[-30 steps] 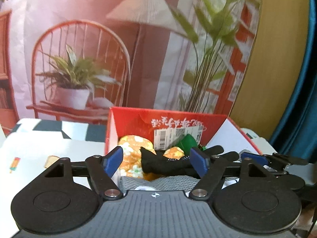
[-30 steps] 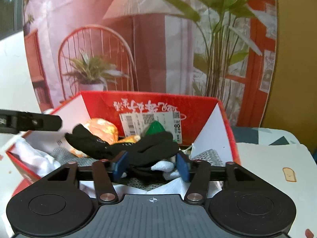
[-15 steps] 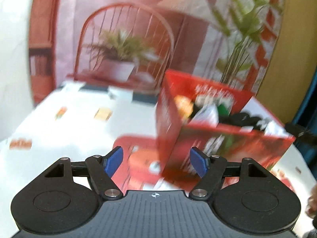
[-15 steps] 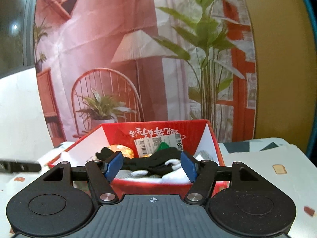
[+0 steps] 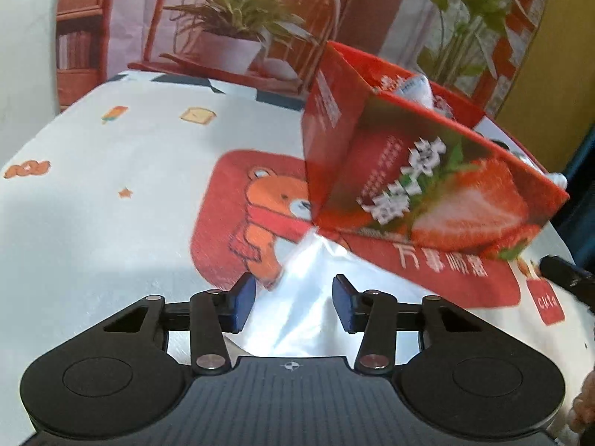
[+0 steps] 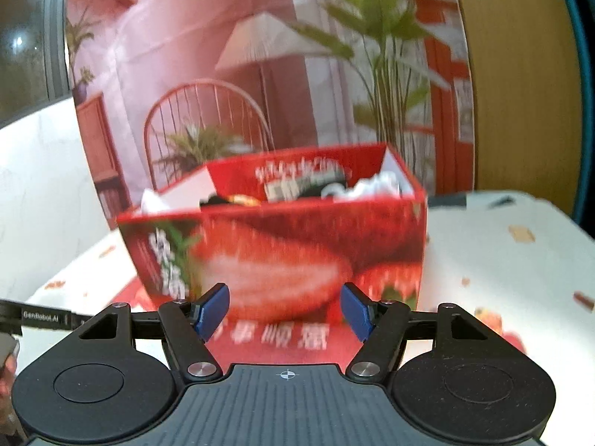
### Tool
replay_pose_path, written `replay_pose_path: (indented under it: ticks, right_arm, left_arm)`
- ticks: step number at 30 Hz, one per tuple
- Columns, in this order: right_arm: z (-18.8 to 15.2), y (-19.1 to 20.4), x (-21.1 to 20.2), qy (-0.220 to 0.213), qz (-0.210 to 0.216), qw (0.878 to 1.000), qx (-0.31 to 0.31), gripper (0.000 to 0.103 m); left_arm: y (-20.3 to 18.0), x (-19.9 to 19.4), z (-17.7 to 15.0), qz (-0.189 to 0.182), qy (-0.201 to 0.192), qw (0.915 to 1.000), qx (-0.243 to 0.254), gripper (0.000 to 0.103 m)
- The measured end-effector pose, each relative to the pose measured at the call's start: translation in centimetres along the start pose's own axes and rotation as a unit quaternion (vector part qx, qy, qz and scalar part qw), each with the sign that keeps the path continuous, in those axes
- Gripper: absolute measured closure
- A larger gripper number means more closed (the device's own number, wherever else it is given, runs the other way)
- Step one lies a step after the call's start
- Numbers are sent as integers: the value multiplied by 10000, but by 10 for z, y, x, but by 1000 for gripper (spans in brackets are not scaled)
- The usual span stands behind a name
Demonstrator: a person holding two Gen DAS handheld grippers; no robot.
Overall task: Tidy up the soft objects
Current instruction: 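Move the left tool down to the white plastic bag of green cable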
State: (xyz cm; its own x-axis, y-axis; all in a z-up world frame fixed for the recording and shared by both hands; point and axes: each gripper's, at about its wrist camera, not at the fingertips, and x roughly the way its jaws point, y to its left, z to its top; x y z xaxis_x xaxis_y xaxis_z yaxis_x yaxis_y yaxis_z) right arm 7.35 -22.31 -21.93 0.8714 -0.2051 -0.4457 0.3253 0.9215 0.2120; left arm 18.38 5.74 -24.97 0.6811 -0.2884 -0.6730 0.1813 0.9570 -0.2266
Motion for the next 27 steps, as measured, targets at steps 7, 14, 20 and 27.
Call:
replay_pose_path:
  ticks: [7,14,20,27]
  right_arm:
    - [-18,7,9,434,164,9988,-154,40]
    - [-25,12,18,697,242,9967,-328,40]
    - [-30,10,22,819,146,9956,-420,40]
    - [-36,12,29,1000,114,9930,-615,34]
  left_arm:
    - [-15,2,-13,-201,159,9995,163,57]
    - [-38,10,-17,-536,293,9976,315,57]
    - [-53,25,-15,-815,217,9962,229,55]
    - [-35,12,-25,-768,27,9970,-47,55]
